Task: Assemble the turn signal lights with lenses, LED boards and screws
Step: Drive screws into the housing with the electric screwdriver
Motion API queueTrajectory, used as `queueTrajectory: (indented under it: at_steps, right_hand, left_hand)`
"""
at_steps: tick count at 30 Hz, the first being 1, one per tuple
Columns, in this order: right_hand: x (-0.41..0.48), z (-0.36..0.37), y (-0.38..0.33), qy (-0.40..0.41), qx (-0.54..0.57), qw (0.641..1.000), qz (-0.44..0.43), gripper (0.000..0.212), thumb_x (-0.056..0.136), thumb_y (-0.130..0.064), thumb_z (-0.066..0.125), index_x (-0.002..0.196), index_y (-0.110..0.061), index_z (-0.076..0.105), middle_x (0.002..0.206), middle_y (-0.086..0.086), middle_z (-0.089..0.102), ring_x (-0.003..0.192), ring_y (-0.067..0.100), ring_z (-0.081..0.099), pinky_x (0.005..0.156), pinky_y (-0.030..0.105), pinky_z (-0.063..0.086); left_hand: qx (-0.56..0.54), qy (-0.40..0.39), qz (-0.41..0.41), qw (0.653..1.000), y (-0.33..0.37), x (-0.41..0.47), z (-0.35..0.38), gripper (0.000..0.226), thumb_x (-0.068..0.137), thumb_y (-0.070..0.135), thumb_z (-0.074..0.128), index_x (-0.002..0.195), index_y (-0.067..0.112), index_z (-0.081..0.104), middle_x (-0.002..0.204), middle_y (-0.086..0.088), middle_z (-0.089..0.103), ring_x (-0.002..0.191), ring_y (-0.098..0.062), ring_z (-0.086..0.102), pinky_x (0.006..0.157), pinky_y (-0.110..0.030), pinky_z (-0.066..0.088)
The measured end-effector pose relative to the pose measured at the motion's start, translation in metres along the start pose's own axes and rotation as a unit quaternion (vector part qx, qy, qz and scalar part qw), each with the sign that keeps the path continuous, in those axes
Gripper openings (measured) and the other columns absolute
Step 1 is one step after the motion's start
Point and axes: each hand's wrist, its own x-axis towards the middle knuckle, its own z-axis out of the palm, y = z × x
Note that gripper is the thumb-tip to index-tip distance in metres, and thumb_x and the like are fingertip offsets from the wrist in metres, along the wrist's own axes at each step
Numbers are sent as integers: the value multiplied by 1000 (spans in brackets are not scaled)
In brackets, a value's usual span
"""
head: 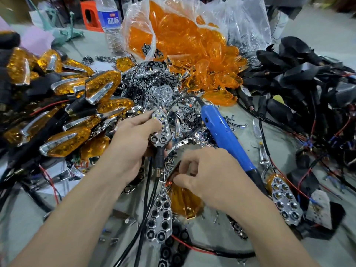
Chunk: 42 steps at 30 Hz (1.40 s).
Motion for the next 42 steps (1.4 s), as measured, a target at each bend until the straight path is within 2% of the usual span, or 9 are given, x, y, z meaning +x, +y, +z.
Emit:
queueTrajectory:
  at_steps: [7,10,14,19,25,29,33,37,42]
  right_hand:
    - [3,-7,2,298,147,943,16,17,97,-21,69,82,-24,63,67,-18,63,60,7,56,54,16,38]
    - [0,-6,-1,409,177,895,2,10,101,-20,64,93,-27,62,70,-13,66,63,11,61,61,38,52]
    - [3,1,-3,377,245,893,-17,12,101,-21,58,92,-27,60,72,-6,66,64,18,64,62,44,52]
    - [6,10,-8,275,336,900,44,16,91,-20,56,87,-27,70,78,-10,73,72,15,69,71,45,59]
    - [4,8,-14,97,407,907,-46,37,74,-22,74,100,-48,74,100,-16,78,93,7,74,84,19,57]
    - [1,6,-11,186,292,936,-59,57,81,5,74,119,-38,75,108,-26,75,104,-7,69,97,17,53]
    - [3,-15,-2,238,462,853,-41,42,90,10,69,116,-22,69,98,-5,81,88,11,76,76,22,58]
    - [4,-18,-2,102,713,694,0,35,85,7,66,118,-5,61,99,15,75,81,26,70,74,39,62]
    - [7,3,-8,237,530,814,30,23,92,-3,73,104,-22,77,96,-5,81,90,12,76,79,31,60]
  left_hand:
    - [38,-14,4,999,-3,2,5,33,97,2,61,126,14,70,81,-5,77,60,-24,70,49,-32,56]
    - [89,-23,16,996,-7,2,4,44,83,17,72,127,20,73,115,-4,78,103,-26,73,93,-52,57]
    - [107,-53,47,992,-9,1,8,48,74,24,70,122,23,76,116,4,78,111,-10,70,111,-41,46]
    - [203,-15,129,971,-21,-5,16,32,72,31,70,101,44,74,78,20,75,66,6,63,64,-7,46]
    - [186,56,149,969,-20,-2,13,37,78,23,79,108,43,70,84,30,75,79,11,70,69,-9,51]
    - [127,13,92,988,-19,1,12,41,92,8,73,130,23,70,105,13,79,95,2,71,80,-19,51]
    - [-2,-36,10,999,-14,0,13,39,97,2,62,135,6,64,114,-14,76,91,-27,68,89,-55,59]
    - [-43,-63,7,997,-11,-2,15,33,97,1,60,130,6,64,102,-11,73,82,-23,66,65,-41,60]
    - [-15,-79,26,996,-17,-7,20,21,102,5,57,113,10,75,98,-12,73,77,-22,68,63,-39,61]
